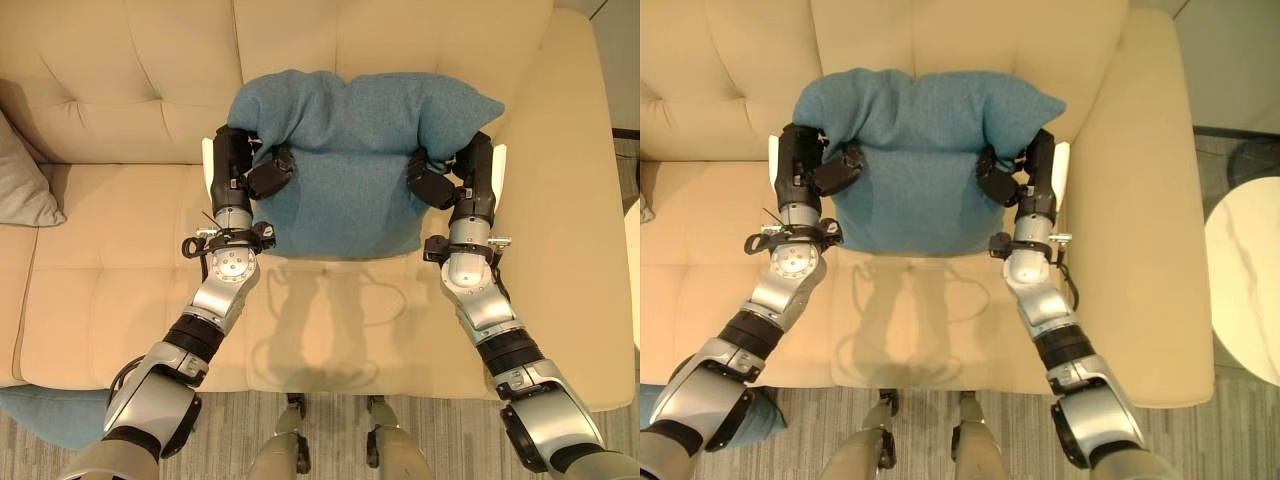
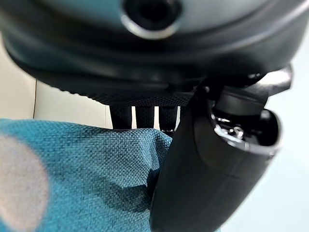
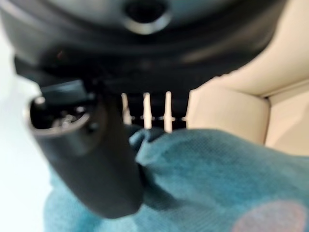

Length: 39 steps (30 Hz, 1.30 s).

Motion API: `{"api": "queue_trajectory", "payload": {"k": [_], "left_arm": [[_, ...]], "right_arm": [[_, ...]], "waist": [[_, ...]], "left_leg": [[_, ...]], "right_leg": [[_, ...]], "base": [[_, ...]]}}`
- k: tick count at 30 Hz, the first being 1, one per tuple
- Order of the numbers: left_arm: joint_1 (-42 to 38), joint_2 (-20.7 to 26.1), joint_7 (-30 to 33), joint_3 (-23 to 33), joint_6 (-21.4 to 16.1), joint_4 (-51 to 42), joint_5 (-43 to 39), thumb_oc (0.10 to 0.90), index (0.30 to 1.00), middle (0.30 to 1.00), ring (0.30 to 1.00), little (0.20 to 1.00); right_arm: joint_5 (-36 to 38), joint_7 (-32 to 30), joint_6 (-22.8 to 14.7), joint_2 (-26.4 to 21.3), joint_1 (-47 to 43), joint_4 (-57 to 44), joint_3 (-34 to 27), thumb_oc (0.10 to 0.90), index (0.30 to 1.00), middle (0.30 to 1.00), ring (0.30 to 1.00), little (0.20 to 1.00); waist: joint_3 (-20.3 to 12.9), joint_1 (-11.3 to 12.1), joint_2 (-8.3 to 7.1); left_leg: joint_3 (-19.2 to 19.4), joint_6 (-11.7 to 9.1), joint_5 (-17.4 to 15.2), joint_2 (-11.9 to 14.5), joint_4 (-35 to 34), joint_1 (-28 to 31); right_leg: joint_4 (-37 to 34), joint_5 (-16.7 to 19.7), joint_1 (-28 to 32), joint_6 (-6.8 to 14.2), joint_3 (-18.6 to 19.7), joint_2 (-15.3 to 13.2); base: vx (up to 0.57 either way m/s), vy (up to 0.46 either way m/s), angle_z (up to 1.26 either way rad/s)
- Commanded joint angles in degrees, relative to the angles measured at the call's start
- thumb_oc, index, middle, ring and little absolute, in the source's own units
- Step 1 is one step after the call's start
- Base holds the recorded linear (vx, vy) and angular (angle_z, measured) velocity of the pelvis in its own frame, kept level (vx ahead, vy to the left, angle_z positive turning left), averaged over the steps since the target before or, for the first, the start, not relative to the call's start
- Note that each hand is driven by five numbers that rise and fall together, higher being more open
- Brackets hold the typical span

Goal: Pick up all the scattered cushions and arrange them neatly on the sofa.

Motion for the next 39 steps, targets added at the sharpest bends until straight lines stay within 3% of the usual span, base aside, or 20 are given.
{"api": "queue_trajectory", "payload": {"k": [1, 12, 20, 25, 31, 35, 39], "left_arm": [[-11.62, -0.25, -2.48, -4.42, -6.15, 2.64, 4.27, 0.800, 0.900, 0.900, 0.900, 0.900], [-4.67, 5.64, -4.18, 4.02, -5.31, 6.24, -0.54, 0.800, 0.900, 0.900, 0.900, 0.900], [10.81, 10.17, -7.87, 11.76, -4.55, 0.64, 0.83, 0.800, 0.900, 0.900, 0.900, 0.900], [20.56, 7.10, -9.65, 15.08, -4.35, -5.01, 2.58, 0.800, 0.900, 0.900, 0.900, 0.900], [37.82, -0.30, -14.23, 19.50, -2.65, -10.55, 4.18, 0.800, 0.900, 0.900, 0.900, 0.900], [41.93, -1.83, -15.42, 19.91, -1.59, -9.45, 5.02, 0.800, 0.900, 0.900, 0.900, 0.900], [49.96, -4.70, -18.58, 19.58, 1.37, -1.06, 6.03, 0.800, 0.900, 0.900, 0.900, 0.900]], "right_arm": [[-4.95, -0.62, -5.82, 1.43, -6.23, 0.03, 2.06, 0.800, 0.900, 0.900, 0.900, 0.900], [-8.08, -2.48, -0.81, -8.91, -4.18, 5.67, -2.55, 0.800, 0.900, 0.900, 0.900, 0.900], [-5.98, 1.40, -0.45, -14.66, 8.06, 3.73, -10.07, 0.800, 0.900, 0.900, 0.900, 0.900], [-7.17, 4.31, -1.26, -13.75, 16.39, -1.57, -13.63, 0.800, 0.900, 0.900, 0.900, 0.900], [-10.95, 9.06, -1.28, -7.46, 32.98, -5.45, -17.76, 0.800, 0.900, 0.900, 0.900, 0.900], [-11.76, 10.51, -0.93, -5.57, 37.30, -4.20, -17.54, 0.800, 0.900, 0.900, 0.900, 0.900], [-11.85, 13.46, 0.13, -0.78, 44.63, 0.25, -16.40, 0.800, 0.900, 0.900, 0.900, 0.900]], "waist": [[-6.05, 0.42, -0.52], [-6.18, 0.90, -0.56], [-7.54, 1.46, -0.92], [-8.05, 1.68, -1.23], [-7.11, 2.15, -2.21], [-6.80, 2.14, -2.39], [-6.64, 2.33, -2.69]], "left_leg": [[-0.10, -4.21, -5.07, -1.38, 0.19, 1.10], [0.00, -4.15, -5.49, -1.25, 0.19, 2.62], [-0.17, -4.13, -5.54, -0.96, 0.19, 3.81], [-0.36, -4.19, -5.85, -0.61, 0.19, 5.15], [-0.38, -4.15, -6.59, -0.10, 0.19, 10.20], [-0.42, -4.07, -6.95, 0.00, 0.19, 12.16], [-0.72, -3.46, -7.76, 0.17, 0.19, 16.34]], "right_leg": [[0.32, -1.81, -0.65, 5.70, 0.02, 0.99], [0.32, -2.21, 0.80, 5.50, -0.59, 0.99], [0.32, -2.62, 2.21, 5.29, -1.22, 0.94], [0.32, -3.27, 3.78, 5.28, -1.59, 1.02], [0.32, -4.78, 9.40, 5.30, -2.82, 1.30], [0.32, -5.32, 11.47, 5.25, -3.35, 1.27], [0.32, -6.18, 15.83, 4.90, -4.03, 1.29]], "base": [[0.00, 0.000, 0.00], [0.00, 0.000, 0.00], [0.03, -0.012, 0.02], [0.03, -0.013, 0.04], [0.04, -0.022, 0.08], [0.01, -0.003, -0.01], [0.05, 0.000, 0.04]]}}
